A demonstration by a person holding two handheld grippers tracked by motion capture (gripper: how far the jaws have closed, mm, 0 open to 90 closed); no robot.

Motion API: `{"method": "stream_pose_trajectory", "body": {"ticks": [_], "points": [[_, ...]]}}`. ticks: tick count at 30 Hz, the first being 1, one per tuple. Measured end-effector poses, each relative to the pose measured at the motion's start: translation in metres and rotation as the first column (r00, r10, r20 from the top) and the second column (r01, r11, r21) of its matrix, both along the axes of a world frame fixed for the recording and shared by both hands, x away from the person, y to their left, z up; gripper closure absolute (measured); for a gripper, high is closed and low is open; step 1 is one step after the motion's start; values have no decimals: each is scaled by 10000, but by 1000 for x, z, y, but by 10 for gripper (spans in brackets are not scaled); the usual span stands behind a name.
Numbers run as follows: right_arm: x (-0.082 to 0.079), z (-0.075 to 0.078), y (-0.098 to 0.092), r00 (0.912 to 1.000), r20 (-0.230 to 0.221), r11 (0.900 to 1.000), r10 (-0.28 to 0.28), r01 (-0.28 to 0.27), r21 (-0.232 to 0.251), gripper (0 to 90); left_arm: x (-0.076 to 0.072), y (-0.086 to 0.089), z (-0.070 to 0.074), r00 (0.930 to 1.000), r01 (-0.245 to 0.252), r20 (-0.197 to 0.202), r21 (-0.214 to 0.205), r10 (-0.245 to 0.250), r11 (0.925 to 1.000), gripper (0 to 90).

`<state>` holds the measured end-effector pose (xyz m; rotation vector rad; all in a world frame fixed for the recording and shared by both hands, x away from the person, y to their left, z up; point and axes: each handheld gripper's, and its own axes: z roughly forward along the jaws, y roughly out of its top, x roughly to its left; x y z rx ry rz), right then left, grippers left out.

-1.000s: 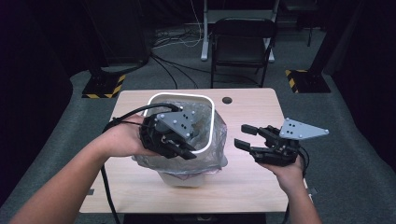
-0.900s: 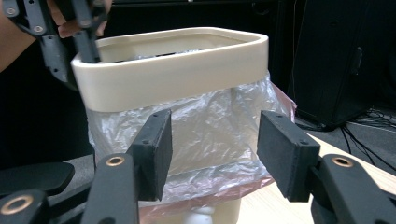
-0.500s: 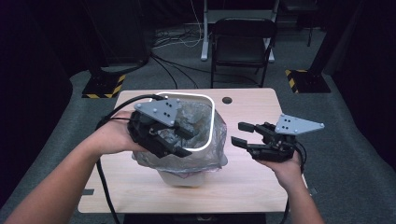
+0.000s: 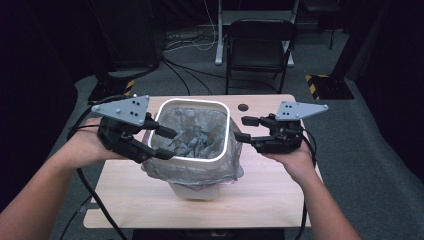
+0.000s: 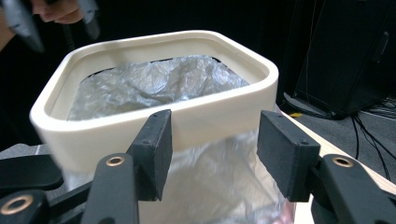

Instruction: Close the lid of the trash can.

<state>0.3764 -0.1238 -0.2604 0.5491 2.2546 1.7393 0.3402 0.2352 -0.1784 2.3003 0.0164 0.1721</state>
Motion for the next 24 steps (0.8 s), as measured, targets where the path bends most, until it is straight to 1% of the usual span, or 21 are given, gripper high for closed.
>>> {"method": "stream_pose_trajectory", "body": {"ticks": [2,4,6,13,16,20,22,24], "points": [[4,4,6,10000,3,10000,8,-8,-75,442,-3,2,-2,10000,-7,-24,15,7,10000,486],[9,7,12,10000,-27,9999,26,-26,-128,440,-5,4,-4,10000,-8,-33,118,8,9999,488],[14,9,16,10000,-21,9999,-50,50,-136,438,-6,6,-7,10000,-23,-31,160,23,9999,489],[33,16,17,9993,-317,9994,-220,228,255,438,-3,13,-13,9998,-141,-170,155,143,9998,505],[41,19,23,9992,-327,9996,-245,250,162,439,-2,11,-16,9996,-77,-264,254,84,9996,531],[55,21,36,9994,-335,10000,-53,53,17,450,-2,8,-20,9993,110,-355,574,-89,9983,581],[62,20,43,9993,-384,9999,19,-23,-121,469,-2,7,-23,9993,206,-339,689,-183,9974,621],[68,20,48,9992,-393,9998,55,-63,-194,494,-1,7,-24,9991,227,-361,711,-202,9972,645]]}}
